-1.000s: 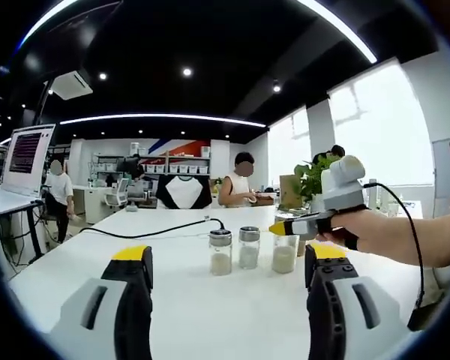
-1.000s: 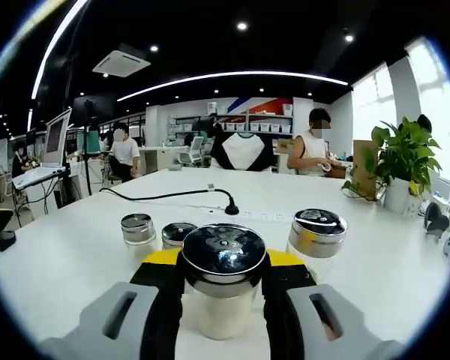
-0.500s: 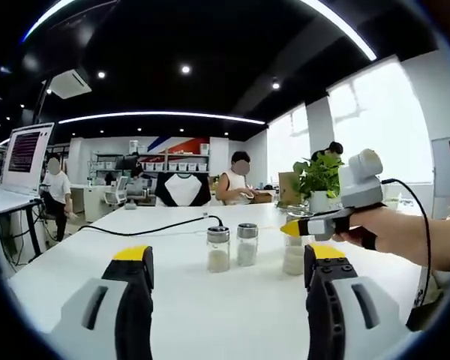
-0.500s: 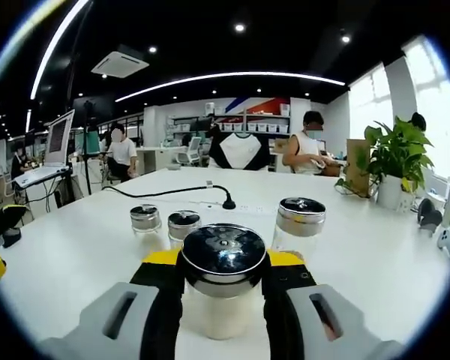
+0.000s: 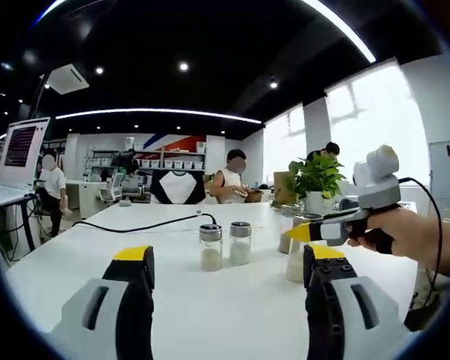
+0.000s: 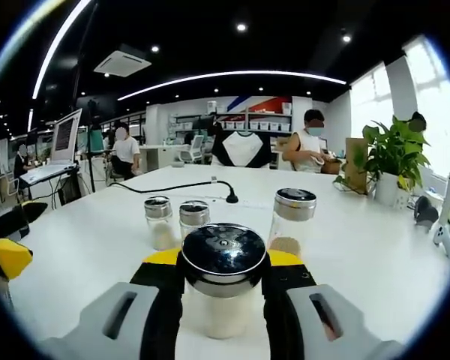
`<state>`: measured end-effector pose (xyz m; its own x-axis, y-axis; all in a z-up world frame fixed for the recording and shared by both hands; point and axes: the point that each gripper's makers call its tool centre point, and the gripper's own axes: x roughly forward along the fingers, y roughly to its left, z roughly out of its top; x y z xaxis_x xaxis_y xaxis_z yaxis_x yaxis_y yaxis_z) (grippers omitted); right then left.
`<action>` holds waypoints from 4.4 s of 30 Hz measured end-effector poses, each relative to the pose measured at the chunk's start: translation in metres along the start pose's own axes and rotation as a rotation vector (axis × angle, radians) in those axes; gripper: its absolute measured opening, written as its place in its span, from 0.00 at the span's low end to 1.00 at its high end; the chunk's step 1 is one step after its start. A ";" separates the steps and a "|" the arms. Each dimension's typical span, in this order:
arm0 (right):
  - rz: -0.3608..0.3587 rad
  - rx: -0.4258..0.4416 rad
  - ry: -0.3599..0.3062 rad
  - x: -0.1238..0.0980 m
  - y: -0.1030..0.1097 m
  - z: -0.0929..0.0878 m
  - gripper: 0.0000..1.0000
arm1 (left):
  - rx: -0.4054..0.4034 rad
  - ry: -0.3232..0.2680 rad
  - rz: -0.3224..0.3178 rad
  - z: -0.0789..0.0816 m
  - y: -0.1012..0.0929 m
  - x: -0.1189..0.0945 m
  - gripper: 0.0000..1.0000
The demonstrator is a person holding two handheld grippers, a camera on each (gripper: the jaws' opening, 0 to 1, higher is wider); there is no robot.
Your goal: Rotate the seasoning bottle until the label or dispensing opening points toward the visible target arrow and the bottle remains upright within the marked orientation range
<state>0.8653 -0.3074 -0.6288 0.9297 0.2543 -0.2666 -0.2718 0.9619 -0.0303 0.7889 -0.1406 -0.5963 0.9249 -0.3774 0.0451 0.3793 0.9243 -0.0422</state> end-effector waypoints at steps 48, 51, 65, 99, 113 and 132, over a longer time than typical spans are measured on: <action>0.042 -0.005 -0.009 -0.026 0.001 -0.007 0.39 | 0.000 0.006 -0.017 -0.001 -0.002 -0.004 1.00; 0.053 -0.005 -0.014 -0.026 0.001 -0.007 0.39 | 0.000 0.011 -0.018 -0.002 -0.002 -0.004 1.00; 0.161 -0.029 -0.016 -0.025 0.002 -0.007 0.39 | -0.023 0.009 -0.022 -0.002 -0.003 -0.004 0.99; 0.424 -0.013 -0.001 -0.020 0.006 -0.008 0.40 | -0.045 0.022 -0.010 -0.003 -0.001 -0.007 0.97; 0.444 0.008 -0.002 -0.021 0.009 -0.009 0.41 | -0.044 0.003 -0.008 0.003 0.000 -0.009 0.97; 0.149 0.049 -0.148 -0.036 -0.004 -0.003 0.68 | -0.060 0.018 -0.007 -0.001 0.000 -0.007 0.96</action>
<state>0.8324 -0.3207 -0.6217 0.9073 0.4030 -0.1199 -0.4002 0.9152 0.0471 0.7823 -0.1377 -0.5976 0.9224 -0.3853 0.0280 0.3861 0.9168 -0.1018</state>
